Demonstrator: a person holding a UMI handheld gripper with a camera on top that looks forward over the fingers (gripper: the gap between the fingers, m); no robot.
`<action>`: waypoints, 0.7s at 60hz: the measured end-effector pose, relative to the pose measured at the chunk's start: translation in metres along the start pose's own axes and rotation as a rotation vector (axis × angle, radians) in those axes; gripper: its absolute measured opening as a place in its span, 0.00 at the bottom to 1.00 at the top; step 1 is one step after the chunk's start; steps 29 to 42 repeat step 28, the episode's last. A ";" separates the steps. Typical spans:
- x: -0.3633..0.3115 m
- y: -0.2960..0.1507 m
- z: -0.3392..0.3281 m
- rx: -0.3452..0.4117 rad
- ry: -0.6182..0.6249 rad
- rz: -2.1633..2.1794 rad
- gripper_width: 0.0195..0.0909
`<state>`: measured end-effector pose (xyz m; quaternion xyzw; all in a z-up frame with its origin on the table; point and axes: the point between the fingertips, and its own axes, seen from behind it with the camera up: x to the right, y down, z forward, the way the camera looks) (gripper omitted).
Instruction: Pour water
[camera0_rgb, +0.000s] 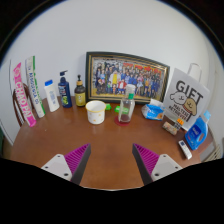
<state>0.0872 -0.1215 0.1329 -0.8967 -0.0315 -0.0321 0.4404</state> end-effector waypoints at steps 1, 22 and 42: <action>-0.004 0.003 -0.010 -0.002 0.004 0.000 0.92; -0.052 0.045 -0.126 -0.011 0.022 0.011 0.92; -0.053 0.045 -0.133 0.005 0.048 0.007 0.92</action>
